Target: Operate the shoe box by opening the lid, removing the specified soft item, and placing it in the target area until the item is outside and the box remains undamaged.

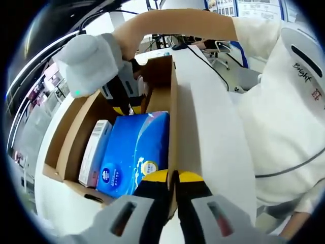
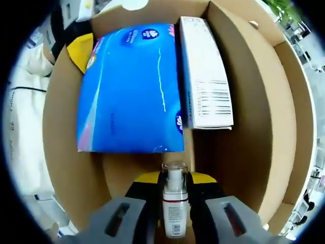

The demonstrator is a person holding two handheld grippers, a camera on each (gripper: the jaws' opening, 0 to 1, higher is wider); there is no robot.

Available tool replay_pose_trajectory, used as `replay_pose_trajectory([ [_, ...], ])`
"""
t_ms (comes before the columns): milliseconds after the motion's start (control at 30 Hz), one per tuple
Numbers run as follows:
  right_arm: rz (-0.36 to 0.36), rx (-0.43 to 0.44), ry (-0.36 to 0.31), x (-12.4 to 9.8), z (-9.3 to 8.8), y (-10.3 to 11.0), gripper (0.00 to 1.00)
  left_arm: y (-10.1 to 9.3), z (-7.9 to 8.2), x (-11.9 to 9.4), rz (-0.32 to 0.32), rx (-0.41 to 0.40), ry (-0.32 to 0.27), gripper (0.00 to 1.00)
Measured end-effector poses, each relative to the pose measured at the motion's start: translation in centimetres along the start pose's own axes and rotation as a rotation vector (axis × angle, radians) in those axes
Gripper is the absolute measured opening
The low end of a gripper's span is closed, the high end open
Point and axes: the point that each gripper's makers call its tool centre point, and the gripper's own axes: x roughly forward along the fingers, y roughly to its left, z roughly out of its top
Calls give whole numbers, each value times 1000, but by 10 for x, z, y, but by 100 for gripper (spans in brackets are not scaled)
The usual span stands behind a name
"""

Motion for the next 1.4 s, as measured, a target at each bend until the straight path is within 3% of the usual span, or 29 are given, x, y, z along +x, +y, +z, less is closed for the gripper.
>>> replay_pose_trajectory([
  [100, -23, 58, -39, -3, -2, -6, 18, 0, 0, 0, 1, 1, 0, 3],
  [267, -78, 66, -135, -14, 3, -16, 18, 0, 0, 0, -3, -4, 2, 3],
  [333, -123, 131, -196, -24, 11, -30, 18, 0, 0, 0, -3, -5, 3, 3],
  [400, -147, 207, -323, -41, 25, -21, 18, 0, 0, 0, -1, -5, 3, 3],
  [500, -229, 170, -347, -56, 23, -21, 18, 0, 0, 0, 1, -5, 4, 3],
  [600, -244, 213, -385, -63, 23, -14, 18, 0, 0, 0, 1, -5, 4, 3],
  [700, -258, 217, -474, -69, 29, -11, 18, 0, 0, 0, 2, -4, 4, 3],
  [800, -347, 246, -561, -81, 32, -18, 18, 0, 1, 0, 2, -3, 1, 4],
  [833, -373, 284, -620, -91, 35, -25, 18, 0, 1, 0, 1, -4, 2, 4],
  [900, -374, 306, -677, -98, 38, -20, 18, 0, 0, 0, -2, -6, 3, 3],
  [1100, -407, 382, -757, -109, 34, -25, 18, 0, 0, 0, -1, -5, 1, 3],
  [1133, -416, 403, -802, -113, 35, -26, 18, 0, 1, 0, -1, -6, 1, 3],
  [1233, -389, 431, -854, -115, 35, -22, 18, 0, 1, 0, -2, -6, 1, 3],
  [1267, -426, 474, -915, -123, 33, -29, 18, 0, 1, 0, -2, -6, 1, 3],
  [1400, -446, 500, -950, -127, 28, -30, 18, 0, 1, 0, -1, -4, -1, 3],
])
